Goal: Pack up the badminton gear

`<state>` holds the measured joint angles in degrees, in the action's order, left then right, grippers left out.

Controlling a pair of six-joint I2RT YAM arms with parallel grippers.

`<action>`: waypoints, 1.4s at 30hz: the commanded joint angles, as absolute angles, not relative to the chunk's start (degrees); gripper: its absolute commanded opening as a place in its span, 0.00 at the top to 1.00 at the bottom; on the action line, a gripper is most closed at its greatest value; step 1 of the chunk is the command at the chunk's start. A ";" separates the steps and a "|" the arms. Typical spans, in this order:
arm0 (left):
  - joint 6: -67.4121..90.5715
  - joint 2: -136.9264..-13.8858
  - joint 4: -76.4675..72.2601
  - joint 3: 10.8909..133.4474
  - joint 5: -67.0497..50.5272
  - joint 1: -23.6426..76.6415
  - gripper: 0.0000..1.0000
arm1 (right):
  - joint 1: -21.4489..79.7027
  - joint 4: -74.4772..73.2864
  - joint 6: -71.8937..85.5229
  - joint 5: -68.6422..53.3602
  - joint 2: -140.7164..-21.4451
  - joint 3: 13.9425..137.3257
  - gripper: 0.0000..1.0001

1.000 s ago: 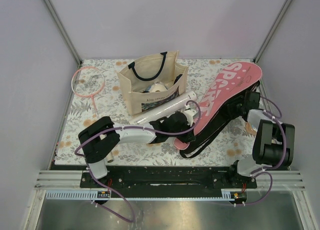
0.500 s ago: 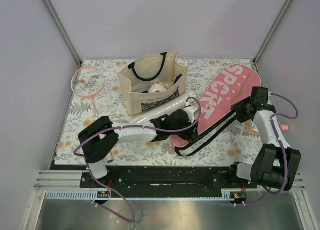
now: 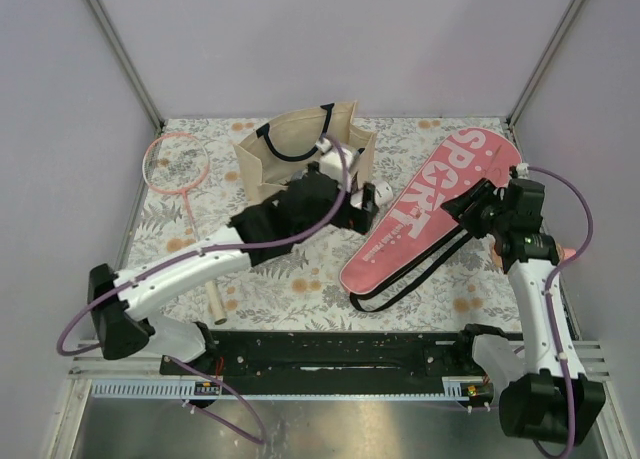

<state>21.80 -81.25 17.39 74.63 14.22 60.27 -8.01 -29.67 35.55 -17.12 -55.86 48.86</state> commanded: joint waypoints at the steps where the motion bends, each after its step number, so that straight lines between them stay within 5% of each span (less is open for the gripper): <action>1: 17.58 -75.51 27.24 76.47 29.70 52.06 0.01 | -4.93 -22.34 33.40 -25.31 -48.18 44.92 0.45; 9: 21.26 -64.35 28.39 65.41 34.02 26.14 0.01 | -3.78 -21.44 32.26 -27.24 -41.22 42.71 0.45; 20: 24.61 -71.61 27.51 54.49 16.37 -3.32 0.10 | -3.34 -24.61 32.52 -27.51 -39.64 43.77 0.47; 32: 19.25 -96.92 29.35 68.98 7.03 -11.60 0.30 | -3.08 -25.31 34.19 -28.13 -35.42 44.82 0.48; 42: 20.30 -104.32 30.32 71.11 2.99 -13.62 0.41 | -3.08 -25.23 34.27 -27.25 -36.74 45.88 0.48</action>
